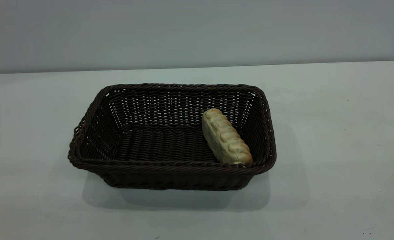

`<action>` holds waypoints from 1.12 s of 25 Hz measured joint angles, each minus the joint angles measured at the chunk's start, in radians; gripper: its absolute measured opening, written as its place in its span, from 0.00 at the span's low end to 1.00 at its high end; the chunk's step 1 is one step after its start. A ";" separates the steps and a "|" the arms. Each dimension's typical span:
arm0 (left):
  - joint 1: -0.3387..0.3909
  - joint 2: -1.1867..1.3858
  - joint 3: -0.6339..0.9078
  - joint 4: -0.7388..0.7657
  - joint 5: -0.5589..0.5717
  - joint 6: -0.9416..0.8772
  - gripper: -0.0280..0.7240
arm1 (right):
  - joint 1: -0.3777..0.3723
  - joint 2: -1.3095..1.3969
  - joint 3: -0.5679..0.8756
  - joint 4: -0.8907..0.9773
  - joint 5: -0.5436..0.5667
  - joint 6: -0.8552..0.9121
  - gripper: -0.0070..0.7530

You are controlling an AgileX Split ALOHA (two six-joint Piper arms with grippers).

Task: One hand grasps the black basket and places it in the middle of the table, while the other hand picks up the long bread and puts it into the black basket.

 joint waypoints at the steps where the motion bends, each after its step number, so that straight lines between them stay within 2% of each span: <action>1: 0.000 0.000 0.000 -0.004 0.010 0.000 0.69 | 0.000 0.000 0.008 0.000 0.000 0.001 0.48; 11: 0.000 0.000 0.008 -0.029 0.076 0.000 0.69 | 0.000 0.000 0.016 0.001 -0.006 0.005 0.48; 28: 0.000 0.000 0.025 -0.070 0.063 0.088 0.69 | 0.000 0.000 0.016 0.012 -0.007 0.006 0.47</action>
